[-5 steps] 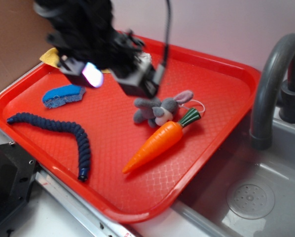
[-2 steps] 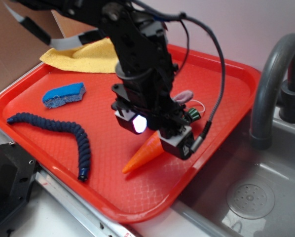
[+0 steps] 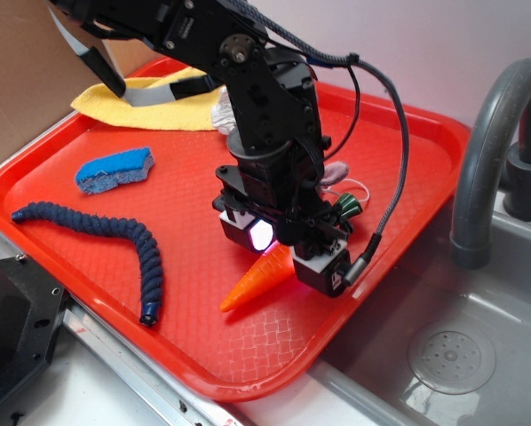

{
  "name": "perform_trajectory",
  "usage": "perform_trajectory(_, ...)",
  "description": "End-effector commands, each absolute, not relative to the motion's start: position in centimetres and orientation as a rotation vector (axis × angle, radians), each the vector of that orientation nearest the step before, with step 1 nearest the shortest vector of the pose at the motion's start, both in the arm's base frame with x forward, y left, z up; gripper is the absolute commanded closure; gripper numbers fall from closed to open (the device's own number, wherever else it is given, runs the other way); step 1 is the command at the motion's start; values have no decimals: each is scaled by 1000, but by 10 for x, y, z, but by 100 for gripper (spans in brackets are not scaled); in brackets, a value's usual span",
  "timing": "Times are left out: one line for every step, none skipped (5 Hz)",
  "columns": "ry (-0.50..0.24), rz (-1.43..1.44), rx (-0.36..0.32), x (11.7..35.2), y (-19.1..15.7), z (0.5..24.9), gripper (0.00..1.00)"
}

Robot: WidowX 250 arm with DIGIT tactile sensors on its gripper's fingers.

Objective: Grab the carrot.

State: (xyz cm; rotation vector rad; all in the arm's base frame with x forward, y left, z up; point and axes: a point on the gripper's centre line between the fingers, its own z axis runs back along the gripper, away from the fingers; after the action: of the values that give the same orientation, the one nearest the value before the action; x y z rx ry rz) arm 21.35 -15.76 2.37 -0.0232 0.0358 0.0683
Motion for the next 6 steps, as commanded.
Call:
perform_trajectory(21, 85, -29, 222, -161, 34, 100)
perform_trajectory(6, 116, 11, 219, -159, 41, 100)
perform_trajectory(-67, 187, 18, 212, -149, 69, 100)
perform_trajectory(-136, 184, -37, 204, -133, 113, 100)
perform_trajectory(-134, 61, -238, 201, -103, 142, 100)
perform_trajectory(-127, 69, -248, 193, -59, 171, 100)
